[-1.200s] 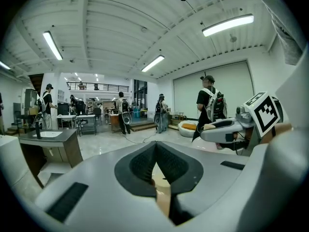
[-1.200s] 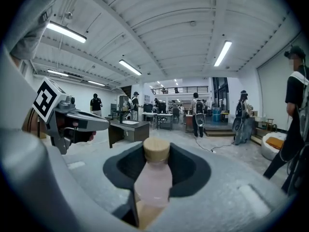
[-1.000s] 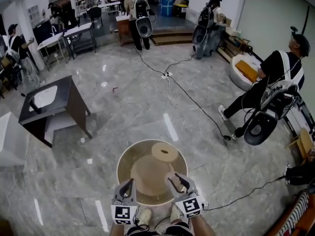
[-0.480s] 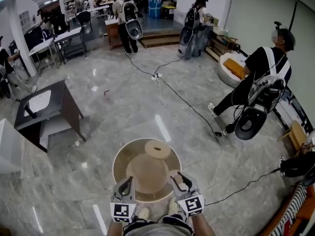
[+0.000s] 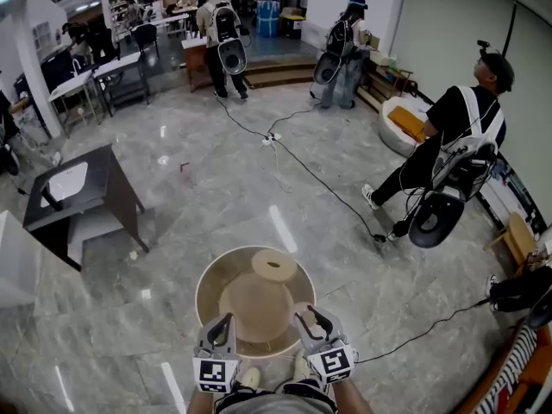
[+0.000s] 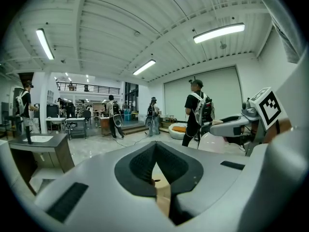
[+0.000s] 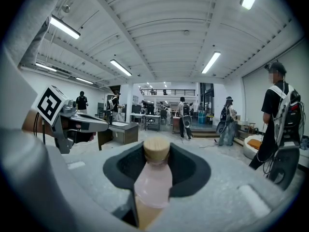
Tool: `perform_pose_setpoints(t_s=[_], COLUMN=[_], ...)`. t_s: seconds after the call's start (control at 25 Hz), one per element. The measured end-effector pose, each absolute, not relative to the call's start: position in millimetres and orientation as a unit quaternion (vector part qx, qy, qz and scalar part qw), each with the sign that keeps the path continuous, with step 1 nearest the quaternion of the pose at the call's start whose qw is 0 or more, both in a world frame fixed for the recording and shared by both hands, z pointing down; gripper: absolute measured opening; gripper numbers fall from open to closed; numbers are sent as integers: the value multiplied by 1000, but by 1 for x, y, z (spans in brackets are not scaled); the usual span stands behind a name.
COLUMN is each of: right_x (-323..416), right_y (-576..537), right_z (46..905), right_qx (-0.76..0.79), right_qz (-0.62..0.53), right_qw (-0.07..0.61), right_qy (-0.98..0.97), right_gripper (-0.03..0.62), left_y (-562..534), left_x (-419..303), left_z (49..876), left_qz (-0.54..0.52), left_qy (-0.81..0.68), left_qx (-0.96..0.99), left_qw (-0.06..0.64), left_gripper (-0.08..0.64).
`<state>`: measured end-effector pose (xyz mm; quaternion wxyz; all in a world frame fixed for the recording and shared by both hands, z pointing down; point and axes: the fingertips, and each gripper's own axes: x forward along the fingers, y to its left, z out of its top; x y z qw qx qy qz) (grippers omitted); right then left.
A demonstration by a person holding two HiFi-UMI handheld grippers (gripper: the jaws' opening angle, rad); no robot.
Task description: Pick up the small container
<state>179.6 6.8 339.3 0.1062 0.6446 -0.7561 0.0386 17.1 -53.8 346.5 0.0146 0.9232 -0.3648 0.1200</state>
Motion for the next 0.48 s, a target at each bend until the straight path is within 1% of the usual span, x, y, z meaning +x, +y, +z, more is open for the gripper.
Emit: perform_pose_setpoints(t_s=[0.48], right_x=[185], right_y=[6], right_z=[341], right_qx=[640], right_qz=[38], right_qw=[107], right_qy=[-760], right_gripper=[135], left_y=[-52], left_x=[24], left_z=[351], left_qz=[126], left_qy=[-367], left_qx=[922], left_qw=[15], left_gripper=[17])
